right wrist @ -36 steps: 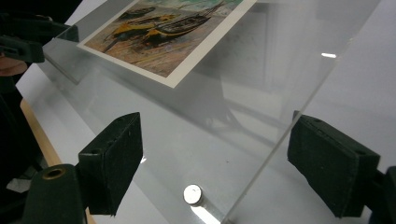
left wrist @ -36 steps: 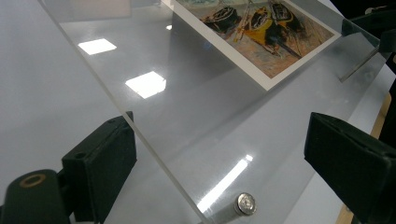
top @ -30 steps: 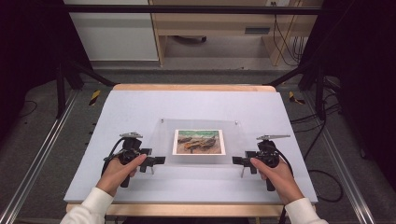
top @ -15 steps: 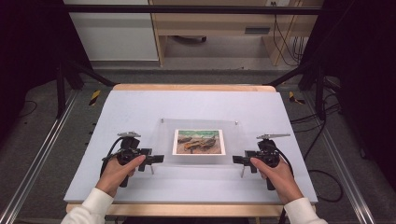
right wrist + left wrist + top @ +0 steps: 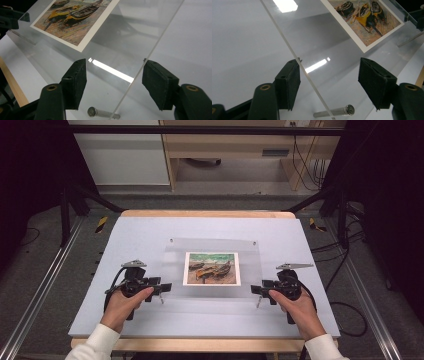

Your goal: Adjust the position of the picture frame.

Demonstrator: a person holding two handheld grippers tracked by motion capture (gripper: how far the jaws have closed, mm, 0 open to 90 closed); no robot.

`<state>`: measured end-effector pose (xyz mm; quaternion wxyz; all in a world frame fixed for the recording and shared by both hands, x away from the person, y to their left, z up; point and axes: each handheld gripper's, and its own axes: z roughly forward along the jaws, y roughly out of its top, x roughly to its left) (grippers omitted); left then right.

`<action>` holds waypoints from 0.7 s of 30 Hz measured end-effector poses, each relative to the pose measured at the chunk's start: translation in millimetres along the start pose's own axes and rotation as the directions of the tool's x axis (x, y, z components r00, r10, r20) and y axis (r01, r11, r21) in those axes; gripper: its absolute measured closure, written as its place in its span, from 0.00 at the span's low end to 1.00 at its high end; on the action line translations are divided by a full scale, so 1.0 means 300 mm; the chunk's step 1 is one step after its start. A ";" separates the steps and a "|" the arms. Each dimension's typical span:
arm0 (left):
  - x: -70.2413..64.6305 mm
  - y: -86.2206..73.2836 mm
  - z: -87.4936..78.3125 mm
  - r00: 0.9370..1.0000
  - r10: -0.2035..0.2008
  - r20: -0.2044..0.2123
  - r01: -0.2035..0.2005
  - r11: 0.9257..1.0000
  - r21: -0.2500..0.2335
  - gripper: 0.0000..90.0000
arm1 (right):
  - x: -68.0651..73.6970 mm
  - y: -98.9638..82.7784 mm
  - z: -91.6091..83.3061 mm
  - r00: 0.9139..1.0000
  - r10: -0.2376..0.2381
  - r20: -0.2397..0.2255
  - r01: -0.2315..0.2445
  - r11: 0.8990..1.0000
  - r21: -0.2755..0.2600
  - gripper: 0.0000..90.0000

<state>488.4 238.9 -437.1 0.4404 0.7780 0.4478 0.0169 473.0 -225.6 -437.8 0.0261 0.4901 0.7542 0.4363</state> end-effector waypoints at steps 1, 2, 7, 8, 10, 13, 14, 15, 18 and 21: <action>-0.001 0.000 -0.001 1.000 -0.005 -0.002 0.005 1.000 -0.006 0.39 | 0.001 0.003 0.000 1.000 -0.006 0.002 0.006 1.000 -0.003 0.43; 0.000 -0.001 -0.003 1.000 -0.002 -0.005 0.002 1.000 -0.006 0.40 | 0.003 0.004 0.000 1.000 -0.005 0.005 0.005 1.000 -0.003 0.43; 0.005 0.000 -0.015 1.000 0.003 -0.012 -0.003 1.000 -0.018 0.44 | 0.007 0.013 0.000 1.000 -0.014 0.014 0.014 1.000 -0.010 0.47; 0.006 0.001 -0.017 1.000 0.010 -0.016 -0.011 1.000 -0.016 0.44 | 0.009 0.015 0.001 1.000 -0.019 0.016 0.019 1.000 -0.014 0.47; 0.006 0.002 -0.020 1.000 0.014 -0.026 -0.015 1.000 -0.020 0.45 | 0.013 0.019 0.003 0.999 -0.025 0.025 0.025 1.000 -0.014 0.49; 0.006 0.004 -0.026 0.999 0.019 -0.036 -0.020 0.999 -0.029 0.47 | 0.017 0.025 0.002 0.999 -0.025 0.029 0.026 0.999 -0.021 0.52; 0.005 0.006 -0.026 0.999 0.027 -0.045 -0.028 0.999 -0.030 0.47 | 0.018 0.026 0.002 0.999 -0.028 0.030 0.029 0.999 -0.024 0.52; 0.004 0.009 -0.027 0.998 0.033 -0.052 -0.034 0.999 -0.027 0.47 | 0.021 0.029 0.003 0.999 -0.035 0.038 0.035 0.999 -0.024 0.53; 0.003 0.013 -0.030 0.997 0.043 -0.062 -0.045 0.998 -0.032 0.48 | 0.026 0.036 0.004 0.998 -0.038 0.050 0.040 0.999 -0.029 0.54; 0.007 0.017 -0.032 0.996 0.046 -0.079 -0.050 0.998 -0.047 0.51 | 0.026 0.042 0.003 0.997 -0.041 0.061 0.043 0.998 -0.041 0.57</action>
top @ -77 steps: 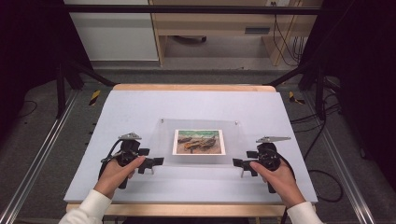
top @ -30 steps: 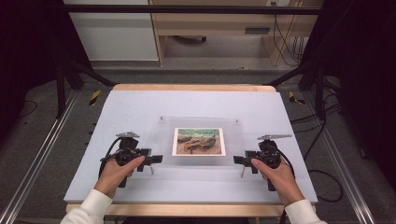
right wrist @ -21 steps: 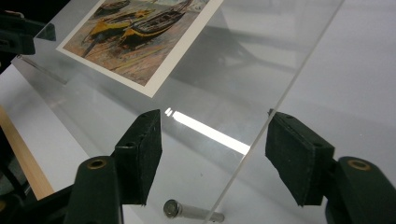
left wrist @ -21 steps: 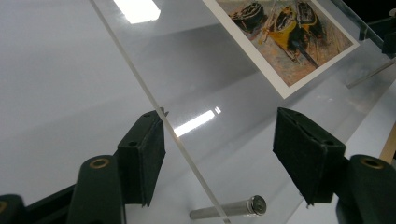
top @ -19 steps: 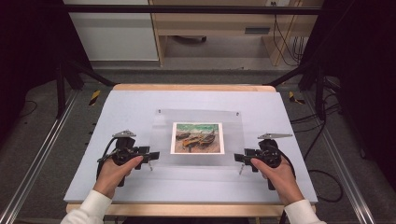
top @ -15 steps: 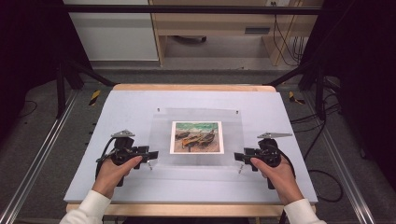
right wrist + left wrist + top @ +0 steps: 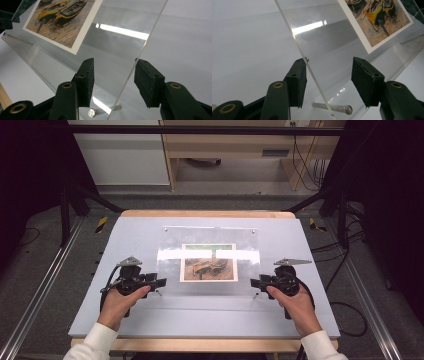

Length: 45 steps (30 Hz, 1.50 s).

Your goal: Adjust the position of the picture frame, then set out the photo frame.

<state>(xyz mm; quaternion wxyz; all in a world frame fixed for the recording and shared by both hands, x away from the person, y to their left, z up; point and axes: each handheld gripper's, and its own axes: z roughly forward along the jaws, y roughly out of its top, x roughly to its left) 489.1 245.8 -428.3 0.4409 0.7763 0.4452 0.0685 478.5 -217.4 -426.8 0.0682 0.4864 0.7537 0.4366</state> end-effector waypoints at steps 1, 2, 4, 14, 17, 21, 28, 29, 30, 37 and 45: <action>0.000 0.001 0.000 1.000 0.003 -0.002 -0.003 1.000 -0.002 0.52 | 0.001 0.003 0.000 1.000 -0.004 0.006 0.004 1.000 -0.003 0.58; -0.001 0.002 0.001 1.000 0.006 -0.005 -0.006 1.000 -0.003 0.52 | 0.001 0.005 0.001 1.000 -0.007 0.009 0.007 1.000 -0.005 0.58; -0.001 0.006 0.002 1.000 0.010 -0.008 -0.010 1.000 -0.003 0.52 | 0.001 0.010 0.002 1.000 -0.011 0.017 0.011 1.000 -0.005 0.58; 0.010 0.011 0.009 1.000 0.006 -0.009 -0.006 1.000 -0.013 0.53 | -0.002 0.023 0.011 1.000 -0.010 0.025 0.010 1.000 -0.007 0.60; 0.012 0.014 0.011 1.000 0.002 -0.010 -0.002 1.000 -0.014 0.53 | -0.005 0.026 0.014 1.000 -0.010 0.024 0.011 1.000 -0.011 0.60; 0.018 0.025 0.017 1.000 0.016 -0.019 -0.016 1.000 -0.012 0.53 | -0.006 0.034 0.018 0.999 -0.013 0.032 0.013 1.000 -0.012 0.60; 0.044 0.051 0.038 1.000 0.012 -0.020 -0.013 1.000 -0.020 0.54 | -0.022 0.058 0.038 0.999 -0.009 0.038 0.009 1.000 -0.014 0.61; 0.047 0.053 0.042 1.000 0.011 -0.020 -0.012 1.000 -0.025 0.54 | -0.024 0.061 0.041 0.999 -0.003 0.039 0.004 1.000 -0.015 0.61; 0.051 0.057 0.048 1.000 0.008 -0.020 -0.008 1.000 -0.029 0.54 | -0.027 0.063 0.043 0.999 -0.003 0.041 0.004 1.000 -0.017 0.61; 0.055 0.078 0.068 1.000 0.014 -0.022 -0.014 0.999 -0.037 0.54 | -0.050 0.078 0.050 0.999 0.014 0.045 -0.013 1.000 -0.024 0.61; 0.044 0.067 0.065 0.999 0.024 -0.036 -0.026 0.999 -0.039 0.54 | -0.043 0.071 0.045 0.998 -0.005 0.058 0.007 0.999 -0.031 0.61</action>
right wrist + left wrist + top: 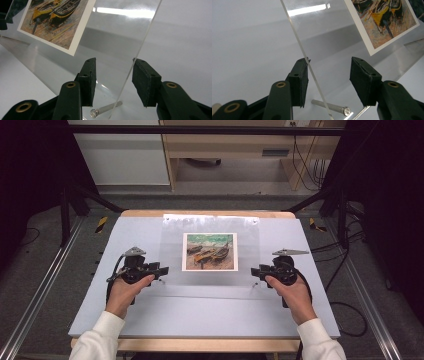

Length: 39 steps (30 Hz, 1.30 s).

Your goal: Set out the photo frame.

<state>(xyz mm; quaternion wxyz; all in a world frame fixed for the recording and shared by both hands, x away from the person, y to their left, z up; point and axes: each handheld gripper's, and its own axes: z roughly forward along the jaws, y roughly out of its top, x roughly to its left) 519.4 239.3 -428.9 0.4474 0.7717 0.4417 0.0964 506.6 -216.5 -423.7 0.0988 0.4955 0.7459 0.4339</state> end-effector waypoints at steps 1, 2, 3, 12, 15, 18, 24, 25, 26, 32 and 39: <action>-0.002 -0.002 -0.001 1.000 0.002 -0.003 -0.002 1.000 -0.001 0.54 | 0.002 -0.001 -0.001 1.000 -0.005 0.002 0.005 1.000 -0.001 0.61; -0.004 -0.003 -0.002 1.000 0.005 -0.005 -0.005 1.000 -0.002 0.54 | 0.005 -0.002 -0.002 1.000 -0.011 0.007 0.011 1.000 -0.001 0.61; -0.008 -0.004 -0.004 1.000 0.009 -0.010 -0.009 1.000 -0.001 0.54 | 0.007 -0.003 -0.003 1.000 -0.015 0.008 0.015 1.000 -0.002 0.61; -0.042 -0.028 -0.027 0.997 0.056 -0.047 -0.056 0.998 -0.009 0.56 | 0.032 -0.033 -0.025 0.998 -0.050 0.035 0.051 0.998 -0.032 0.64; -0.049 -0.039 -0.037 0.997 0.057 -0.054 -0.058 0.998 -0.018 0.59 | 0.043 -0.046 -0.035 0.996 -0.069 0.050 0.071 0.996 -0.044 0.67; -0.059 -0.053 -0.046 0.996 0.065 -0.065 -0.066 0.997 -0.027 0.61 | 0.055 -0.059 -0.045 0.995 -0.072 0.061 0.075 0.996 -0.049 0.69; -0.075 -0.070 -0.059 0.994 0.076 -0.084 -0.079 0.996 -0.033 0.64 | 0.069 -0.078 -0.060 0.994 -0.081 0.071 0.085 0.995 -0.057 0.72; -0.079 -0.072 -0.061 0.993 0.079 -0.089 -0.083 0.996 -0.033 0.65 | 0.070 -0.081 -0.062 0.994 -0.085 0.072 0.090 0.994 -0.059 0.73; -0.082 -0.075 -0.063 0.992 0.082 -0.092 -0.085 0.996 -0.033 0.65 | 0.070 -0.083 -0.064 0.992 -0.097 0.076 0.101 0.993 -0.059 0.73; -0.097 -0.096 -0.075 0.990 0.090 -0.107 -0.095 0.994 -0.044 0.68 | 0.085 -0.099 -0.076 0.991 -0.103 0.091 0.109 0.992 -0.057 0.76; -0.118 -0.115 -0.093 0.987 0.099 -0.127 -0.107 0.993 -0.056 0.72 | 0.101 -0.119 -0.090 0.986 -0.125 0.113 0.132 0.990 -0.052 0.80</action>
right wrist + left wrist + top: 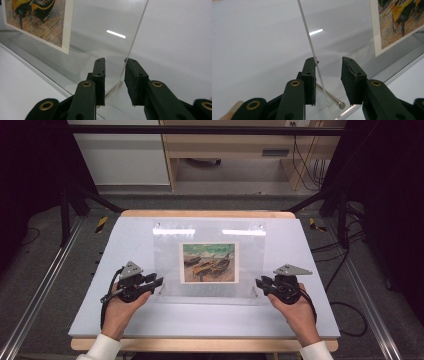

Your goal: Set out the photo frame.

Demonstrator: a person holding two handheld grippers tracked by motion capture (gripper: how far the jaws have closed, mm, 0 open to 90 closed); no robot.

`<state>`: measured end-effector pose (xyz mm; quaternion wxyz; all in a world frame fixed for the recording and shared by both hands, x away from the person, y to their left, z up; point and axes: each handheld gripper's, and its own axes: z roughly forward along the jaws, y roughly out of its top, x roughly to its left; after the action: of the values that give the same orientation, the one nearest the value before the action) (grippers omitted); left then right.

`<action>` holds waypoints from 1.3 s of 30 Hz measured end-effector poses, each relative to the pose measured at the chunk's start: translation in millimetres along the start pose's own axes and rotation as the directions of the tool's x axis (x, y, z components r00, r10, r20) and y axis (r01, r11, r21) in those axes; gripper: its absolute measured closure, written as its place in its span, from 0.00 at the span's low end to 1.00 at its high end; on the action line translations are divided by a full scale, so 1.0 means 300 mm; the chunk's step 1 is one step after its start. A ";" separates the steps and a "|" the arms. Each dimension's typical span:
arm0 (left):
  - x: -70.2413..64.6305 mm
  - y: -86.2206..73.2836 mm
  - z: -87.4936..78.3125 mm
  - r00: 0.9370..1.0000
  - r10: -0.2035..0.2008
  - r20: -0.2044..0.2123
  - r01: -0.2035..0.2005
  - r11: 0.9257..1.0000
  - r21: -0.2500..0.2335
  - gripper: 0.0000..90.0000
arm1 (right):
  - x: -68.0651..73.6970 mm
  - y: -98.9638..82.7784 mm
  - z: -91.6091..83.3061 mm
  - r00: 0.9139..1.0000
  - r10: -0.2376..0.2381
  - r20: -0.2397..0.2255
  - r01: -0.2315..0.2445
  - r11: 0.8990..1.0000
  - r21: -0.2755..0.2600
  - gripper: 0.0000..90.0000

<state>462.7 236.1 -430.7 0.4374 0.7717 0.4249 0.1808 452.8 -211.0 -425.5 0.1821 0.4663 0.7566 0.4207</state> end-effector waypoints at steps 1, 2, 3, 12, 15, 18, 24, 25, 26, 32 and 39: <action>-0.001 -0.005 -0.004 1.000 -0.001 0.000 0.001 1.000 -0.002 0.72 | 0.002 -0.003 -0.002 1.000 0.006 0.000 -0.006 1.000 -0.001 0.80; -0.002 -0.008 -0.005 1.000 -0.007 0.000 0.007 1.000 -0.006 0.73 | 0.005 -0.007 -0.005 1.000 0.007 0.003 -0.007 1.000 -0.001 0.81; -0.003 -0.011 -0.007 1.000 -0.005 -0.001 0.005 1.000 -0.006 0.74 | 0.006 -0.009 -0.006 1.000 0.000 0.004 0.000 1.000 -0.005 0.81; -0.027 -0.034 -0.023 1.000 -0.002 -0.021 0.002 1.000 -0.014 0.75 | 0.021 -0.028 -0.019 1.000 0.006 0.012 -0.006 1.000 -0.006 0.82; -0.032 -0.039 -0.028 1.000 0.003 -0.023 -0.004 1.000 -0.013 0.75 | 0.023 -0.031 -0.020 1.000 0.001 0.015 -0.001 1.000 -0.008 0.82; -0.037 -0.044 -0.031 1.000 0.006 -0.023 -0.006 1.000 -0.011 0.75 | 0.027 -0.036 -0.025 1.000 -0.001 0.015 0.001 1.000 -0.004 0.82; -0.042 -0.052 -0.036 1.000 0.004 -0.019 -0.004 1.000 -0.009 0.76 | 0.035 -0.049 -0.031 1.000 0.003 0.018 -0.003 1.000 -0.005 0.82; -0.042 -0.053 -0.038 1.000 0.007 -0.020 -0.007 1.000 -0.006 0.76 | 0.036 -0.050 -0.032 1.000 0.003 0.017 -0.003 1.000 -0.005 0.82; -0.043 -0.054 -0.038 1.000 0.005 -0.019 -0.005 1.000 -0.008 0.76 | 0.036 -0.051 -0.032 1.000 0.002 0.018 -0.002 1.000 -0.008 0.82; -0.049 -0.062 -0.043 1.000 0.013 -0.020 -0.013 1.000 -0.005 0.76 | 0.042 -0.063 -0.036 1.000 0.005 0.016 -0.004 1.000 -0.011 0.82; -0.055 -0.073 -0.052 1.000 0.026 -0.015 -0.026 1.000 0.003 0.76 | 0.047 -0.076 -0.041 1.000 0.004 0.015 -0.004 1.000 -0.013 0.82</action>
<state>432.3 236.3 -438.7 0.4307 0.7764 0.4184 0.1915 424.9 -209.4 -435.2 0.1901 0.4699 0.7514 0.4224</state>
